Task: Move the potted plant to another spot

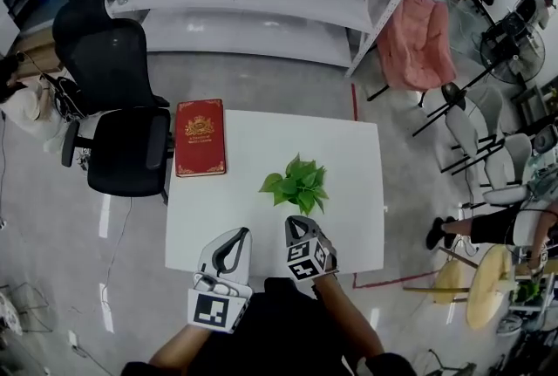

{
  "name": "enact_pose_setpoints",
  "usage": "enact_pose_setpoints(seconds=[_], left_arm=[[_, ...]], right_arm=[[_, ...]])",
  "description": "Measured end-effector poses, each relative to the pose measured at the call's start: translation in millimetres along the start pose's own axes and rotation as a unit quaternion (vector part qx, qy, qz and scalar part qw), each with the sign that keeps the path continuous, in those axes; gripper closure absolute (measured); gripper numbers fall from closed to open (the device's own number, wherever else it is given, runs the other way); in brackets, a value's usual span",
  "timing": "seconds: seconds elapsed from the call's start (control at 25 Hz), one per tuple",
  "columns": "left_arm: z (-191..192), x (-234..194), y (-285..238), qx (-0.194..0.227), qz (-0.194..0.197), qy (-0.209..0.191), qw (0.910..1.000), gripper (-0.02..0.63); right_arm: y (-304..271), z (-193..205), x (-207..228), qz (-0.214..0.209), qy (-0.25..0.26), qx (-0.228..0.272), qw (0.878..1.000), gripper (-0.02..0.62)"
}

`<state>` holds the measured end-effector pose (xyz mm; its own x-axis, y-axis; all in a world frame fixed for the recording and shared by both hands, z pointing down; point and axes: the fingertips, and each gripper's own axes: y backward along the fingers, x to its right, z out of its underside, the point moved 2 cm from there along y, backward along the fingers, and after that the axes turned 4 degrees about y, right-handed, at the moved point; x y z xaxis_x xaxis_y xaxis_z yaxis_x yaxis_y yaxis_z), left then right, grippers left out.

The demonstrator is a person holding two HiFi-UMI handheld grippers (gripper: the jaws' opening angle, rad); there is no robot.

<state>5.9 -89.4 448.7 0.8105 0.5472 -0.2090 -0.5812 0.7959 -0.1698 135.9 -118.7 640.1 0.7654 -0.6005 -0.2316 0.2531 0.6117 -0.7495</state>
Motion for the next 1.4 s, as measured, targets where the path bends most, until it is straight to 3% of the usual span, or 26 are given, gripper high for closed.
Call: enact_pose_setpoints(seconds=[0.2,0.48,0.96,1.4], left_arm=[[0,-7,-7,-0.005,0.007,0.005,1.0,0.589],[-2,-18,-18,-0.012,0.01,0.002,0.9999,0.589],[-1,-29,-38,-0.029,0.015,0.009,0.9994,0.589],[3,-38,-47,-0.036,0.008,0.014,0.9992,0.589]], right_arm=[[-19,-2,7,0.002,0.015,-0.027,1.0,0.588],[-38,-1,19,0.03,0.078,-0.075,0.994,0.588],[-64,12,24,0.008,0.106,-0.143,0.984,0.586],[-77,23,27,0.006,0.122,-0.165,0.979,0.586]])
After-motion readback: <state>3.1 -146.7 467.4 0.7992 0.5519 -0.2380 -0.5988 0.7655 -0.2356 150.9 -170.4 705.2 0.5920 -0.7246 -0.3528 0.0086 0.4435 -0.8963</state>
